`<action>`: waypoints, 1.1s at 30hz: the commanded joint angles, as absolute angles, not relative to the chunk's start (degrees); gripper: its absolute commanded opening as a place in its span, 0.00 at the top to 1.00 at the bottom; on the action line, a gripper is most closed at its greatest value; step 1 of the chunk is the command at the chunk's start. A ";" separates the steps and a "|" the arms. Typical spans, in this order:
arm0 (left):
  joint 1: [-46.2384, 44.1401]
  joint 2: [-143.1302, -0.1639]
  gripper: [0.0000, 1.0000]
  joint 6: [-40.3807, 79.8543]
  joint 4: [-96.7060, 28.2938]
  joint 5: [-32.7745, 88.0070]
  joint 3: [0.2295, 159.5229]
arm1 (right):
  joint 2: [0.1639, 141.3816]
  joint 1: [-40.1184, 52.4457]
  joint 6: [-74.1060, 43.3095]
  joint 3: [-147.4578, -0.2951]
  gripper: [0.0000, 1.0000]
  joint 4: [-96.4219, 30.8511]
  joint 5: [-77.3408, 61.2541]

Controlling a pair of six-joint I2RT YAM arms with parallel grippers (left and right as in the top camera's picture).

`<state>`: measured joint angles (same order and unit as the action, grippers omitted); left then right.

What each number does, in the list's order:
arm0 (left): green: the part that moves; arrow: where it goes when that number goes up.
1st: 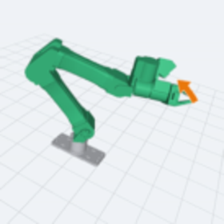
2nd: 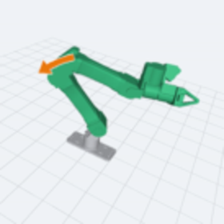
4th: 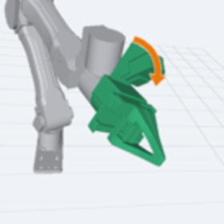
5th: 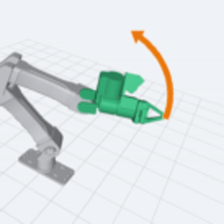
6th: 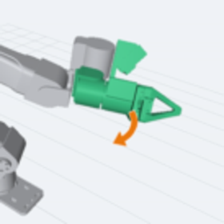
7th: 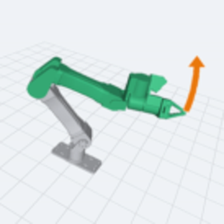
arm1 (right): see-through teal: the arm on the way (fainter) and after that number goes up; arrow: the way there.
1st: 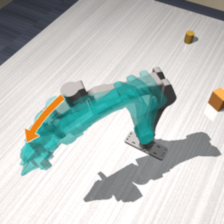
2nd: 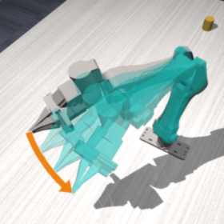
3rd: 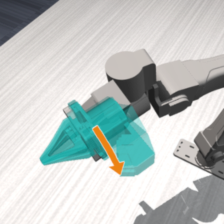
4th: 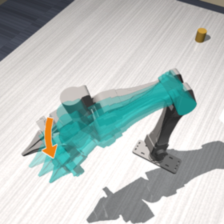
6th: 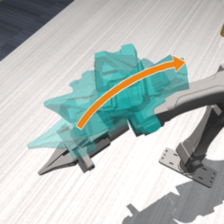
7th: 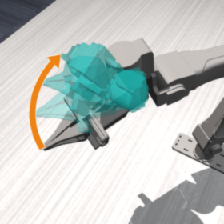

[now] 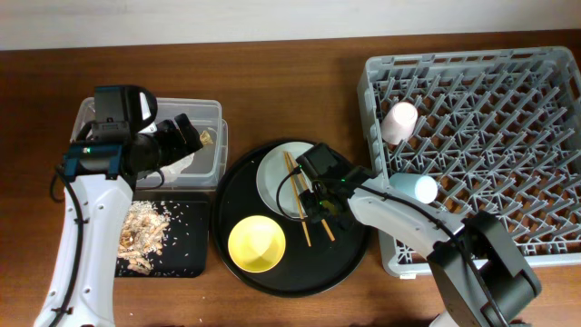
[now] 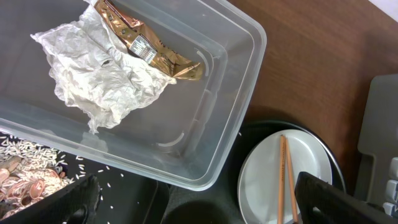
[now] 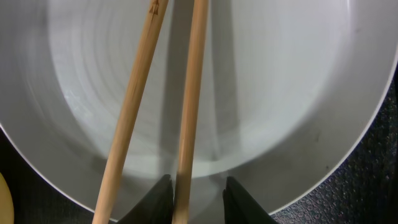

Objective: Sort waste into correct bins and load items into the dishwasher rack
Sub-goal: 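Move the right gripper to the chopsticks on the white plate and grasp one, then carry the chopstick to the rack and insert it upright with the right gripper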

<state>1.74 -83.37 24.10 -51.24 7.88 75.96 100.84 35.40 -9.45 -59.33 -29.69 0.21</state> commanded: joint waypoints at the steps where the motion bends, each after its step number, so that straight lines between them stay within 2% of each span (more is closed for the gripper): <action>1: 1.65 -83.55 0.01 24.80 -51.37 7.46 75.68 | 100.88 35.62 -9.93 -59.09 0.73 -29.39 0.73; 5: 1.61 -83.55 0.01 24.80 -51.37 7.46 75.68 | 100.90 35.62 -9.91 -59.07 0.71 -29.52 0.73; 6: 1.67 -83.55 0.01 24.80 -51.37 7.46 75.68 | 101.06 35.62 -9.91 -59.07 0.67 -29.50 0.73; 15: 1.65 -83.55 0.01 24.80 -51.37 7.46 75.68 | 102.74 35.62 -9.96 -59.07 0.69 -28.10 0.64; 16: 1.65 -83.55 0.01 24.80 -51.37 7.46 75.68 | 102.98 35.62 -9.96 -59.07 0.72 -28.01 0.64; 17: 1.65 -83.55 0.01 24.80 -51.37 7.46 75.68 | 103.28 35.62 -9.96 -59.07 0.81 -27.86 0.51; 19: 1.65 -83.55 0.01 24.80 -51.35 7.46 75.68 | 103.28 35.62 -9.96 -59.09 0.88 -27.90 0.47; 20: 1.65 -83.55 0.01 24.80 -51.37 7.46 75.68 | 103.22 35.62 -9.93 -59.51 0.96 -28.49 0.47; 24: 1.65 -83.55 0.01 24.80 -51.37 7.46 75.68 | 98.61 34.52 -9.93 -68.86 0.96 -35.33 0.75; 28: 1.65 -83.55 0.01 24.80 -51.37 7.46 75.68 | 92.97 25.06 -8.69 -85.95 0.96 -51.40 4.21; 30: 1.65 -83.55 0.00 24.80 -51.37 7.46 75.68 | 92.49 17.32 -1.85 -91.22 0.96 -58.74 4.21; 31: 1.65 -83.55 0.01 24.80 -51.40 7.46 75.68 | 92.51 11.03 5.13 -91.79 0.96 -61.25 4.19; 33: 1.65 -83.55 0.01 24.80 -51.40 7.46 75.68 | 93.01 3.62 8.16 -90.80 0.96 -62.02 4.01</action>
<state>1.74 -83.37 24.27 -51.37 7.88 75.94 91.70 11.11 -0.05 -91.72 -60.88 2.98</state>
